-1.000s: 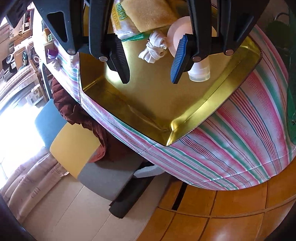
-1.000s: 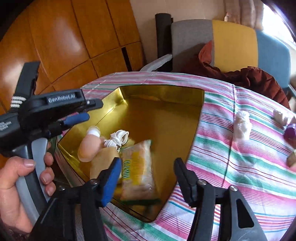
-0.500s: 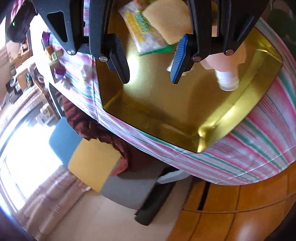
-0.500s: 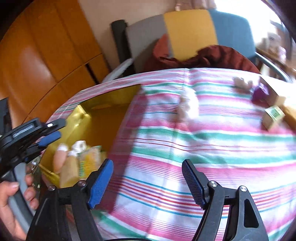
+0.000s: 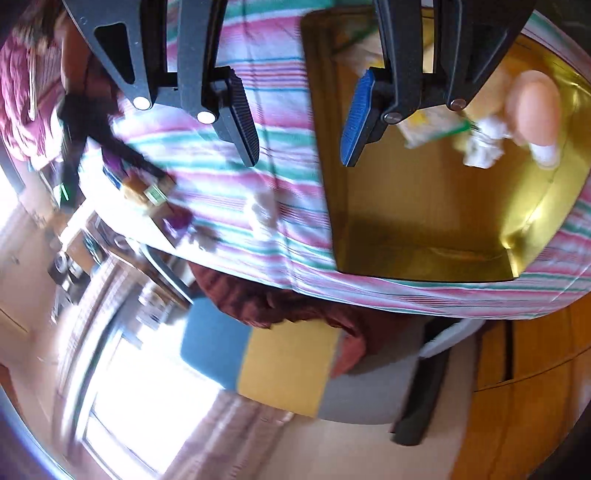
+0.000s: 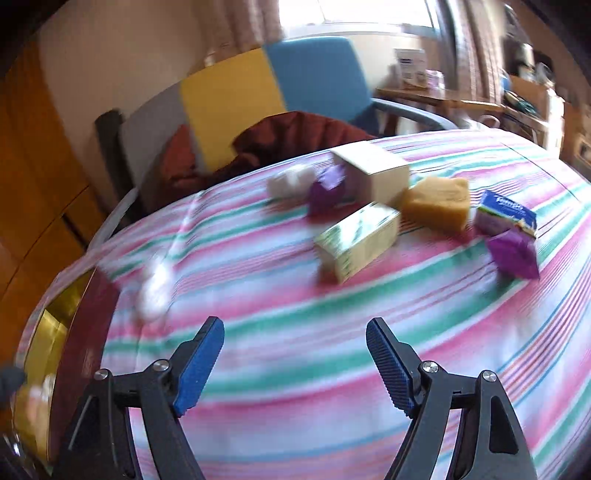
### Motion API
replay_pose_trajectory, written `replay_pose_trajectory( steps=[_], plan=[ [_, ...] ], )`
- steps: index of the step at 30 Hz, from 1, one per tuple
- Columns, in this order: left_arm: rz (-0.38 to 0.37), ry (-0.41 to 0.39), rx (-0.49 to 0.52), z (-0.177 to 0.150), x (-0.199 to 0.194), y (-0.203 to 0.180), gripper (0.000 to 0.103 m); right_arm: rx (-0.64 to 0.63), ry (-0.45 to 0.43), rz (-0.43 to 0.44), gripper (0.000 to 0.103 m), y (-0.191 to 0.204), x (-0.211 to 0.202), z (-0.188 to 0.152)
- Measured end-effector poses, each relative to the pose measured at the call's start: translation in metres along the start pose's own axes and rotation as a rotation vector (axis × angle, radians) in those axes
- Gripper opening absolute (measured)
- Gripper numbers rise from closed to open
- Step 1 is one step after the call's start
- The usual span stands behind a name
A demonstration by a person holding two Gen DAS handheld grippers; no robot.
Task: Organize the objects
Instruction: 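Grasp the green essential-oil box with the right tool while the left tool approaches the cotton bag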
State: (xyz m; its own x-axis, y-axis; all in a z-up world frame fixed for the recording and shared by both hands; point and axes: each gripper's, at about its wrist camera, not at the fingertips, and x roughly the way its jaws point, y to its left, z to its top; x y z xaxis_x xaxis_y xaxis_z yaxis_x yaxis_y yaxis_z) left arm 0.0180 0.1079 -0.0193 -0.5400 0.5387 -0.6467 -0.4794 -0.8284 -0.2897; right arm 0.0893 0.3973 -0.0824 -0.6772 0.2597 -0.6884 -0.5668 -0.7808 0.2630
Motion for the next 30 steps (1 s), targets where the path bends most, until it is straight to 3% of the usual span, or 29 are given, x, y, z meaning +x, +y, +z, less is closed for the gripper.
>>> replay_pose_trajectory(
  steps=[4, 11, 14, 16, 17, 19, 21, 30],
  plan=[
    [-0.020, 0.029, 0.038, -0.007, 0.003, -0.018, 0.046, 0.074, 0.049, -0.014, 0.081, -0.014, 0.032, 0.038],
    [-0.005, 0.057, 0.049, -0.016, 0.002, -0.025, 0.046, 0.161, 0.085, -0.095, 0.081, -0.024, 0.071, 0.063],
    [-0.002, 0.066, 0.050, -0.016, 0.004, -0.025, 0.046, 0.133, 0.084, -0.134, 0.072, -0.026, 0.079, 0.062],
    [0.000, 0.072, 0.056, -0.016, 0.006, -0.027, 0.046, 0.069, 0.075, -0.151, 0.053, -0.023, 0.080, 0.061],
    [-0.001, 0.077, 0.062, -0.016, 0.008, -0.028, 0.046, 0.045, 0.069, -0.151, 0.050, -0.023, 0.079, 0.059],
    [-0.004, 0.089, 0.076, -0.015, 0.013, -0.032, 0.046, 0.044, 0.062, -0.120, 0.038, -0.030, 0.075, 0.057],
    [-0.006, 0.102, 0.087, -0.013, 0.018, -0.037, 0.046, 0.052, 0.064, -0.099, 0.032, -0.036, 0.071, 0.055],
    [-0.032, 0.160, 0.106, 0.024, 0.064, -0.067, 0.046, -0.003, 0.056, -0.027, 0.031, -0.036, 0.059, 0.038]
  ],
)
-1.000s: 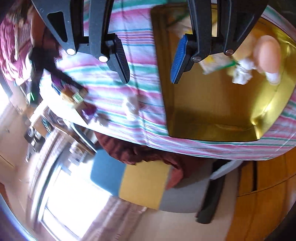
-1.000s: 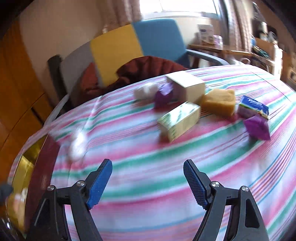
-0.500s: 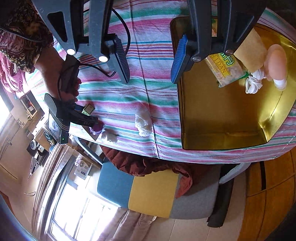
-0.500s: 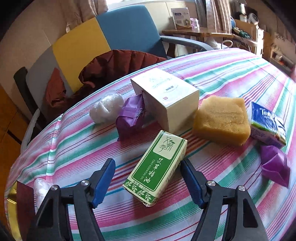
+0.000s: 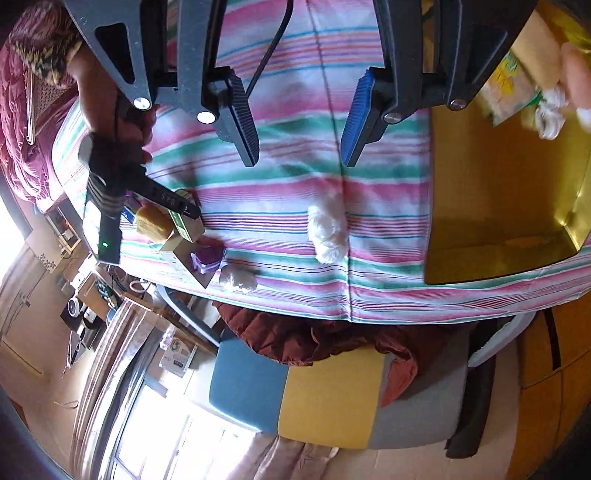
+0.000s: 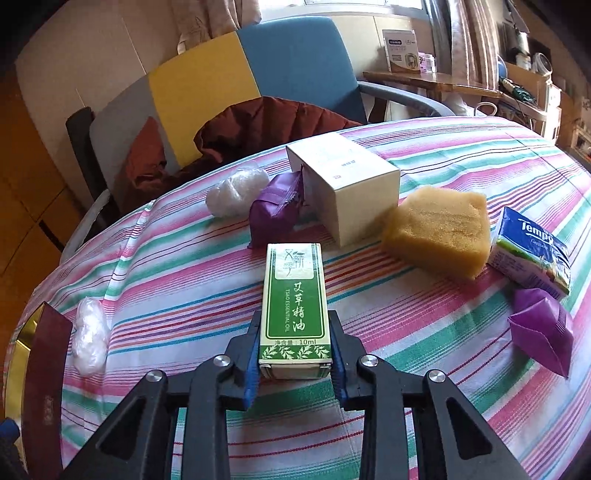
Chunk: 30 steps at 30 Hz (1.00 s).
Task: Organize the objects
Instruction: 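Grasp the green essential-oil box with the right tool while the left tool approaches the cotton bag, then grasp the clear bag of cotton balls with the left tool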
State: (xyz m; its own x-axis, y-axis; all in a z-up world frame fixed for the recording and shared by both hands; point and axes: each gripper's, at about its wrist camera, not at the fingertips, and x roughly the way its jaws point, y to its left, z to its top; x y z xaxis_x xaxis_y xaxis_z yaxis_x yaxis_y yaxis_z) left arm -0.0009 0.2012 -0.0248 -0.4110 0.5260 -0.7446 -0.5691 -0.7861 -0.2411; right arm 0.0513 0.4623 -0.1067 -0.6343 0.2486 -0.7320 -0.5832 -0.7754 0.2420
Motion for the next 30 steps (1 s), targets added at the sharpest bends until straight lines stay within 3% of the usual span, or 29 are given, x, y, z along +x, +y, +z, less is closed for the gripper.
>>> replay_pose_trajectory(
  steps=[3, 14, 20, 23, 27, 30],
  plan=[
    [0.006, 0.039, -0.003, 0.019, 0.025, -0.007, 0.046, 0.004, -0.009, 0.005, 0.032, -0.001, -0.001, -0.002],
    [0.237, 0.101, 0.054, 0.054, 0.109, -0.013, 0.047, -0.014, -0.029, -0.015, 0.031, 0.001, 0.001, -0.003],
    [0.250, 0.089, 0.087, 0.054, 0.130, -0.013, 0.046, -0.024, -0.034, -0.026, 0.031, 0.002, 0.001, -0.003],
    [0.218, 0.065, 0.064, 0.052, 0.135, -0.009, 0.046, -0.023, -0.036, -0.025, 0.031, 0.002, 0.001, -0.003],
    [0.157, 0.024, -0.001, 0.047, 0.135, 0.000, 0.039, -0.024, -0.038, -0.025, 0.031, 0.002, 0.001, -0.004],
    [0.166, -0.009, 0.038, 0.040, 0.131, -0.008, 0.031, -0.025, -0.038, -0.027, 0.031, 0.002, 0.001, -0.004]
  ],
)
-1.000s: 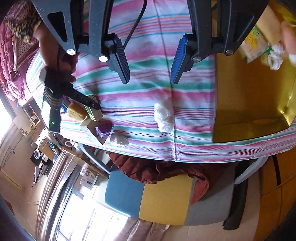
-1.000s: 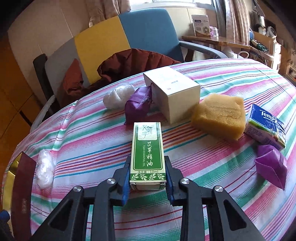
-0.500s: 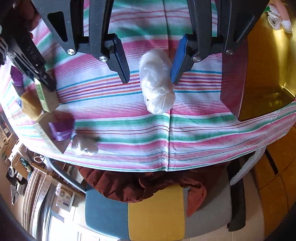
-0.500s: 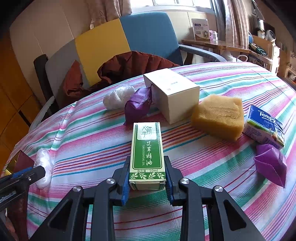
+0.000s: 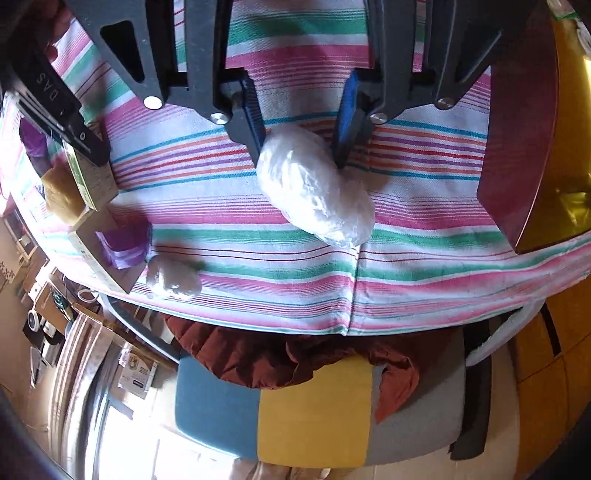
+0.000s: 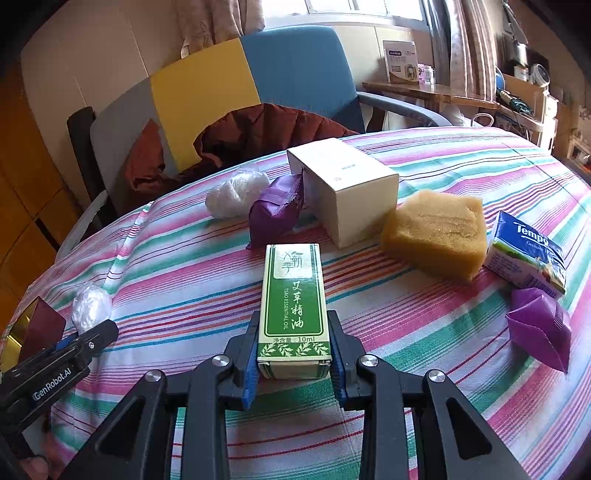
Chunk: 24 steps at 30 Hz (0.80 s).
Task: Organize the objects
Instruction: 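Grasp the clear bag of cotton balls with the left tool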
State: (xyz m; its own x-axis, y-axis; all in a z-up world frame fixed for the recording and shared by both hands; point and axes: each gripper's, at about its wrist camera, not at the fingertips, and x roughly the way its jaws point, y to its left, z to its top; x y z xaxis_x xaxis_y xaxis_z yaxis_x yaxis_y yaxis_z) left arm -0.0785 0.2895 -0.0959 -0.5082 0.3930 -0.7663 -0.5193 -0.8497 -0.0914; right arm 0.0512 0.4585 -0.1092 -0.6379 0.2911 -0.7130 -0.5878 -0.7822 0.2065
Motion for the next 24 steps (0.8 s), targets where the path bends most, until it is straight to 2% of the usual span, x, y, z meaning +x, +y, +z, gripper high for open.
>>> replay_pose_trajectory(
  steps=[4, 11, 16, 24],
  plan=[
    [0.029, -0.029, 0.052, -0.007, -0.005, -0.011, 0.028, -0.005, -0.001, -0.005, 0.031, 0.001, 0.000, 0.000],
    [0.001, -0.035, 0.053, -0.011, -0.011, -0.010, 0.027, -0.032, -0.004, -0.037, 0.031, 0.006, 0.000, 0.001],
    [-0.043, -0.044, 0.055, -0.015, -0.023, -0.012, 0.026, -0.051, -0.007, -0.058, 0.031, 0.009, 0.001, 0.001],
    [-0.117, -0.097, 0.065, -0.027, -0.065, -0.011, 0.026, -0.074, -0.007, -0.086, 0.031, 0.014, 0.001, -0.001]
  ],
)
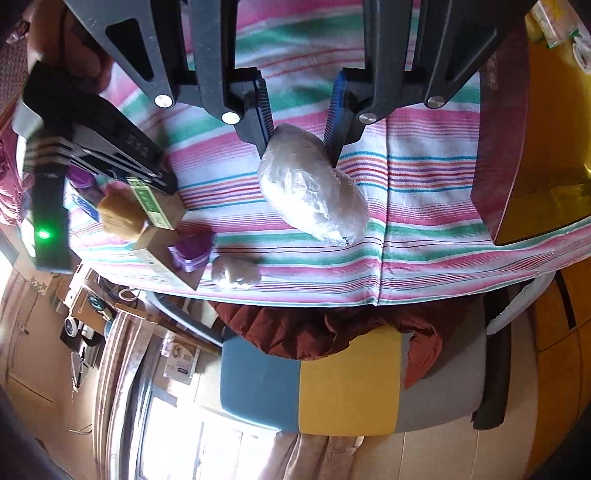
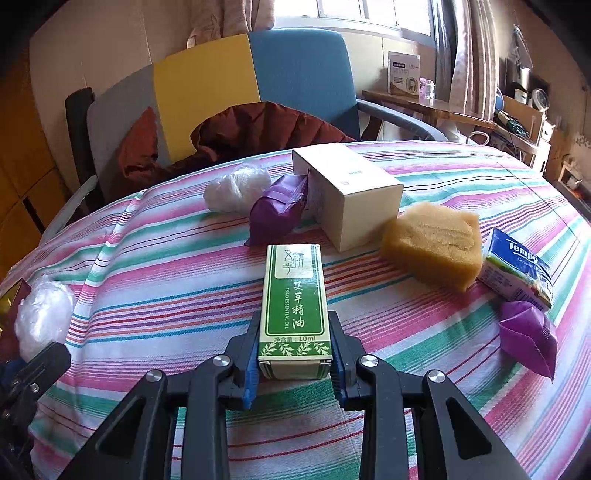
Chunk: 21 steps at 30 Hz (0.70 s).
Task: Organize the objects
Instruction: 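Grasp the clear bag of cotton balls with the left tool, then lower the cotton bag into the gold tray with the left tool while the right tool holds the green box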
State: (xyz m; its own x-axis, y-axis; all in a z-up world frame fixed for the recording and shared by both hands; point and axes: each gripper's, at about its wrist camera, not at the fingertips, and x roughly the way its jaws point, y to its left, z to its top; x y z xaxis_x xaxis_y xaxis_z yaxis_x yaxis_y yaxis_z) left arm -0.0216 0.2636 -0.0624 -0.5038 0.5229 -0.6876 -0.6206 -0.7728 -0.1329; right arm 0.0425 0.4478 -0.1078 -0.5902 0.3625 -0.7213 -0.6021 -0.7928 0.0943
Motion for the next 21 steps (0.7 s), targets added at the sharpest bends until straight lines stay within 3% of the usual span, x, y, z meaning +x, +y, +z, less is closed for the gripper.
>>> replay_pose_trajectory(
  steps=[12, 21],
  plan=[
    [-0.060, -0.050, -0.112, -0.008, -0.054, 0.033, 0.026, -0.035, -0.009, -0.032, 0.031, 0.007, -0.002, -0.001],
    [0.009, -0.087, -0.226, -0.016, -0.088, 0.092, 0.026, -0.142, -0.111, -0.029, 0.031, 0.028, -0.024, -0.003]
  ],
)
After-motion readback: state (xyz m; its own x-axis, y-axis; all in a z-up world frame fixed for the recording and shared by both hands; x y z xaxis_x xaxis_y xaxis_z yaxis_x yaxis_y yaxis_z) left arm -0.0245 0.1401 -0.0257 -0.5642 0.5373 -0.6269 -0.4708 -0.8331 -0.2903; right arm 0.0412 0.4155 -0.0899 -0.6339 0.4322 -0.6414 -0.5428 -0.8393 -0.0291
